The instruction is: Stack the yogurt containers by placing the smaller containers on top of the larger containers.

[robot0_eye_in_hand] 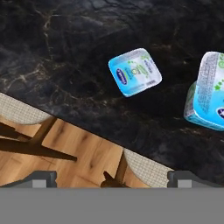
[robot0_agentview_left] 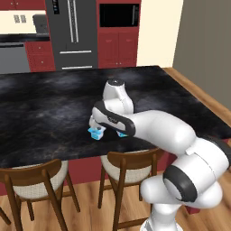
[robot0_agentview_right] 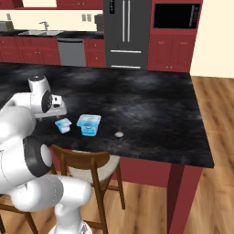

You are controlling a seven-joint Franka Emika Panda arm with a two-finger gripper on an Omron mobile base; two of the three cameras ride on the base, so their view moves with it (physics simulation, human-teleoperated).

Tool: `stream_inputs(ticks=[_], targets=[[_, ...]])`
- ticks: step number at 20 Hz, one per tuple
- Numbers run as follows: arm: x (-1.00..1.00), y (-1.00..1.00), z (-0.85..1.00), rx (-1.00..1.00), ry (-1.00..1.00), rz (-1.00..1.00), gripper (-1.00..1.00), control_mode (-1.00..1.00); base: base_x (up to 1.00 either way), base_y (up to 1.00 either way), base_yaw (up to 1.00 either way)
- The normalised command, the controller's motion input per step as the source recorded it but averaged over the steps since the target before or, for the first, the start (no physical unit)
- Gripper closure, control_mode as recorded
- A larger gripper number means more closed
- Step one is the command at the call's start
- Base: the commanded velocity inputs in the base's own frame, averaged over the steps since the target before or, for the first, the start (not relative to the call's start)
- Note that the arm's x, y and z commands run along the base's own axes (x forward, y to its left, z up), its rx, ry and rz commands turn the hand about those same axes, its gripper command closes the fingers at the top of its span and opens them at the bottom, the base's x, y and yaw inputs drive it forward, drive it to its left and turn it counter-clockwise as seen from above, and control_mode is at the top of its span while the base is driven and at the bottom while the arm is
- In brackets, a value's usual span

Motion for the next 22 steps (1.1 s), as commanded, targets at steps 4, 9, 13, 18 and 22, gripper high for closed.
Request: stream_inputs(ticks=[4,9,13,18,22], targets=[[0.13,0.03,-0.17,0.00,0.00,0.00,-1.00,-1.00,0.00,0.00,0.00],[0.09,0.01,-0.16,0.00,0.00,0.00,-1.00,-1.00,0.00,0.00,0.00],[0.08,0.05,-0.17,0.00,0.01,0.00,-1.00,-1.00,0.00,0.00,0.00],[0.15,0.07,-0.14,0.00,0.01,0.00,-1.00,-1.00,0.00,0.00,0.00],[0.19,0.06,-0.11,0.00,0.00,0.00,-1.00,-1.00,0.00,0.00,0.00]])
